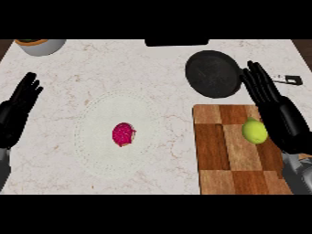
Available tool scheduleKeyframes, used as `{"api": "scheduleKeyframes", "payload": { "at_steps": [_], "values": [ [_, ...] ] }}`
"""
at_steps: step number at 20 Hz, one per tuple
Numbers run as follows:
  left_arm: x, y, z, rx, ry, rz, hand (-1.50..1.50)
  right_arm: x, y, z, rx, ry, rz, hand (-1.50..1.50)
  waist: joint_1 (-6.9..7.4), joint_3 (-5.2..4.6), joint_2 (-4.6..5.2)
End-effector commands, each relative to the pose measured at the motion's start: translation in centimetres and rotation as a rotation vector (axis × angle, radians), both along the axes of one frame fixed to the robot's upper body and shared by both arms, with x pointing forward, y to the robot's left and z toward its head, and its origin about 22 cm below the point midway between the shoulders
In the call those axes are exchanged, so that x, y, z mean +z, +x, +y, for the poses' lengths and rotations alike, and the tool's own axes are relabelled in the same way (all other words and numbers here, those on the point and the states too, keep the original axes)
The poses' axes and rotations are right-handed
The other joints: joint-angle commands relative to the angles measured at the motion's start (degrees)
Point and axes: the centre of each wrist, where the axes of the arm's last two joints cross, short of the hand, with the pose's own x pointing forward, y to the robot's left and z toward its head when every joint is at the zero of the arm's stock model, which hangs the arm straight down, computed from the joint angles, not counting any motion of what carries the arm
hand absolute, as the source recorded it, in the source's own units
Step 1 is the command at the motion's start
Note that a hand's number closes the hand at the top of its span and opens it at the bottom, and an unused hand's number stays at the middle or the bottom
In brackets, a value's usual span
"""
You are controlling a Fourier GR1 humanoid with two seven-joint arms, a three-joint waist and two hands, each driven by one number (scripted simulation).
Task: Pick the pear from the cutting board and place it in the pan
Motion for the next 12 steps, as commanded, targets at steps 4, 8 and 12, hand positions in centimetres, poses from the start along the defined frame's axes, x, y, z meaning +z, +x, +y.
{"api": "scheduleKeyframes", "payload": {
  "at_steps": [4,8,12],
  "values": [
    [1.6,1.8,-3.6,0.015,-0.020,-0.090,0.00,-4.6,0.5,-6.3,0.173,0.039,0.374,1.50,3.25,0.31,1.75],
    [-0.2,1.2,-6.0,0.025,-0.079,-0.059,0.00,-7.5,-1.7,-13.9,0.063,-0.190,0.568,1.50,3.23,0.29,1.57],
    [1.5,1.8,-5.2,0.067,-0.059,-0.041,0.00,-3.6,-2.0,-20.3,-0.131,-0.306,0.370,-1.50,1.81,0.22,0.84]
  ]
}}
